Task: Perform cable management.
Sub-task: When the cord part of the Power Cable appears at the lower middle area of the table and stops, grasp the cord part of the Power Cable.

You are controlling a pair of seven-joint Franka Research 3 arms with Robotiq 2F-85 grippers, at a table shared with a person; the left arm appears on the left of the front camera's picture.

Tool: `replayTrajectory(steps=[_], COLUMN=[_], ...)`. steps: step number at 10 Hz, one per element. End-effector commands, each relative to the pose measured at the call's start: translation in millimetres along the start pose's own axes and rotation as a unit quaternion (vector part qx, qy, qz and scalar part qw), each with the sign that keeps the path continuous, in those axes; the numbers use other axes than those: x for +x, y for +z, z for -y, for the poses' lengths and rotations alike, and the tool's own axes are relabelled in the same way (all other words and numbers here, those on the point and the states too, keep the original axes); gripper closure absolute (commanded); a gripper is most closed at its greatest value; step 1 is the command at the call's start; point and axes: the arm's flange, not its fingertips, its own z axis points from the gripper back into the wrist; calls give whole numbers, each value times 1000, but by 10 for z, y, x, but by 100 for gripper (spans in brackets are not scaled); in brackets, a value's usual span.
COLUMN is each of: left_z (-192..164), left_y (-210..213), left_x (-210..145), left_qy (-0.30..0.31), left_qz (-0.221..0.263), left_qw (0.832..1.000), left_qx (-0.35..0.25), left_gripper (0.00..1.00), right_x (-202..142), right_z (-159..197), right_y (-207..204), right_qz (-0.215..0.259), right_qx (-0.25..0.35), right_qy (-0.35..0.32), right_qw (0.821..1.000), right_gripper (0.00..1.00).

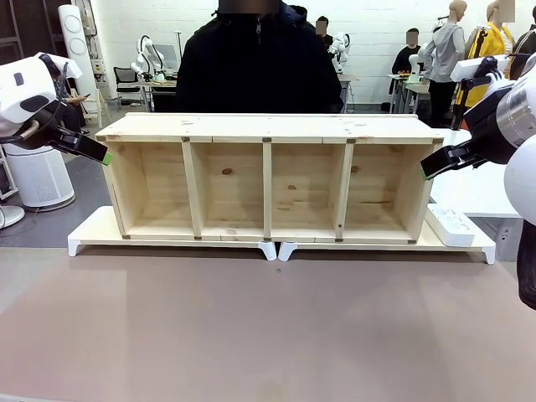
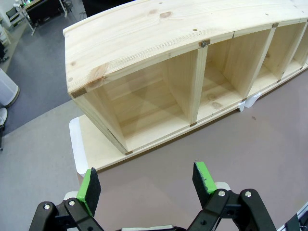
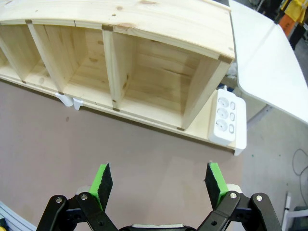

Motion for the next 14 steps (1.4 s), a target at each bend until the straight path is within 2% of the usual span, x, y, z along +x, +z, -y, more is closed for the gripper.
replayTrajectory(steps=[1,14], left_z=[-20,-20], left_y=[7,7], left_x=[3,3], left_qy=[2,2], left_qz=[5,5], left_qw=[1000,1000], left_qx=[1,1], left_gripper=[0,0], right_x=[0,0], right_z=[-3,-3], right_y=[-43,-43], right_qz=[-2,-2], right_qx=[1,1], right_qy=[1,1], right_qw=[1000,1000], right_gripper=[0,0])
